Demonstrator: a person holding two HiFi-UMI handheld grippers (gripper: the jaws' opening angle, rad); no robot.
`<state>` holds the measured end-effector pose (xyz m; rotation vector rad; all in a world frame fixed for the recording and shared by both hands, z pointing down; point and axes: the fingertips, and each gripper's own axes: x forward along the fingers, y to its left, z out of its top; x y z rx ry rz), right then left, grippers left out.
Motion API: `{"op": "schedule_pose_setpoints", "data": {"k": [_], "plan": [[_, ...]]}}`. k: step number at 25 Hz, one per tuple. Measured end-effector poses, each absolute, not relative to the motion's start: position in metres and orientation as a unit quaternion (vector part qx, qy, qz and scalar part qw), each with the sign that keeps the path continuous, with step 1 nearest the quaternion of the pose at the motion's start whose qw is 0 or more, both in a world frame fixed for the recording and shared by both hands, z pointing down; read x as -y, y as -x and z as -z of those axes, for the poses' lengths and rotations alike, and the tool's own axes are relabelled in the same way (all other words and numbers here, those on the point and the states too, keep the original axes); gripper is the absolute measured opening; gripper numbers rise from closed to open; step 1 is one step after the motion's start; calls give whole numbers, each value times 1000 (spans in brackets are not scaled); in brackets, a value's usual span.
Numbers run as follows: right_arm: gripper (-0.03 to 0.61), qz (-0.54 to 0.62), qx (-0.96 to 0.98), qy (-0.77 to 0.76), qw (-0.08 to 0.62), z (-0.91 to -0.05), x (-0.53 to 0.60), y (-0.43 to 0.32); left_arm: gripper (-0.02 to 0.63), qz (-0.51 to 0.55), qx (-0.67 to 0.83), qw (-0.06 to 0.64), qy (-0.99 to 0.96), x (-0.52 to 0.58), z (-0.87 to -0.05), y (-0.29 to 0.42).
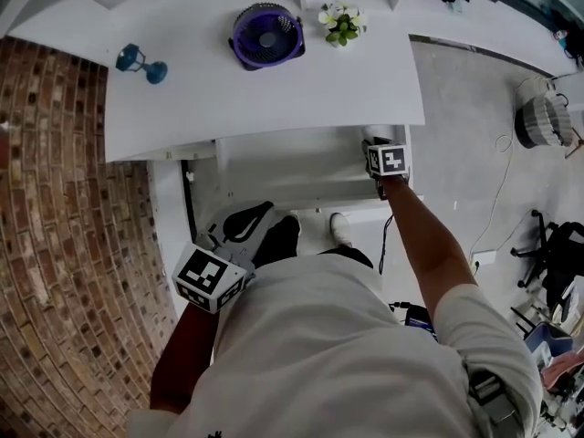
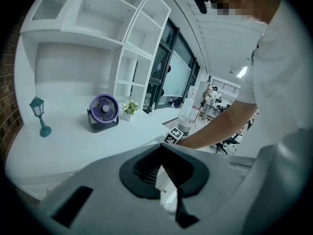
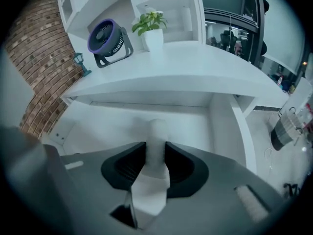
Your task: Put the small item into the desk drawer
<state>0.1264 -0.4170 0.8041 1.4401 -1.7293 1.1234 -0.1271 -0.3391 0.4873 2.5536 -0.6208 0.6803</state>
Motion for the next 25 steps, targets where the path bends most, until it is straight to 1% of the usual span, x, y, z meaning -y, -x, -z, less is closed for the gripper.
{"op": "schedule_pose_setpoints", "data": {"k": [5, 8, 12, 21, 25], "plan": [[152, -423, 652, -548, 310, -812, 427, -134, 5, -253, 222, 214, -917, 347, -491, 124], [186, -428, 653, -545, 305, -814, 427, -134, 5, -251, 224, 215, -917, 346, -490, 122], [184, -423, 661, -542, 301, -806, 426, -136, 5, -255, 220, 206, -919, 343, -487, 115], [153, -383, 705, -527, 281, -767, 421, -138, 5, -236, 223, 203, -924, 321, -475, 88], [116, -379, 715, -522, 271, -743, 410, -141, 5, -230, 227, 199, -925, 306, -469, 74]]}}
